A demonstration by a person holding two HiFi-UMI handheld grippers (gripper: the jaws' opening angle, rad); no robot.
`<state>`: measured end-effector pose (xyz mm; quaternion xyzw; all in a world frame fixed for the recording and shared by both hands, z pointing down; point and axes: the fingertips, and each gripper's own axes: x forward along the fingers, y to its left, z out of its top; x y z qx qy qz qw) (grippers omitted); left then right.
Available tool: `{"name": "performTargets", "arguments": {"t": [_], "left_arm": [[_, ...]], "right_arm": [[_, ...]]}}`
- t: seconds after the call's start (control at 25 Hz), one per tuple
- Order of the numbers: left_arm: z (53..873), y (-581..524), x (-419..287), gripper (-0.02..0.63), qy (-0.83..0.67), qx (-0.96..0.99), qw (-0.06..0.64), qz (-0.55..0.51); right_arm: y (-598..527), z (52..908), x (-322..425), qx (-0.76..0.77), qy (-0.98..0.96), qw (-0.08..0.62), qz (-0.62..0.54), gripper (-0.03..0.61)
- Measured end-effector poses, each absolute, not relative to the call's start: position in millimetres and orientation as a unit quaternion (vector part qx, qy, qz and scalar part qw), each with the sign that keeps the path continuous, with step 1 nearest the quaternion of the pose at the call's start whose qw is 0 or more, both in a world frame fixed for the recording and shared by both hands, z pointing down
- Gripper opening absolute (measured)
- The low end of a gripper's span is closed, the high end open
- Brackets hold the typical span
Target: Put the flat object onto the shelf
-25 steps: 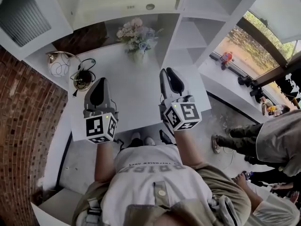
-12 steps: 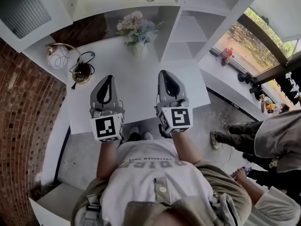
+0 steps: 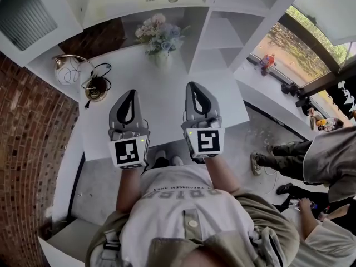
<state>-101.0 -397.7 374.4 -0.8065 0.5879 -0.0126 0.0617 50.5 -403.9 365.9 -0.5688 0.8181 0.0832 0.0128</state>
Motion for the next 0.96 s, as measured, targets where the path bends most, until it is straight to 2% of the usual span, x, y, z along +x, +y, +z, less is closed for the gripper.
{"name": "performTargets", "arguments": {"t": [0.96], "left_arm": [[377,-413,-104,0.008,0.583,-0.811,0.047,-0.008]], "right_arm": [[-417,352,34,-0.551,0.827,0.032,0.103,0.002]]}}
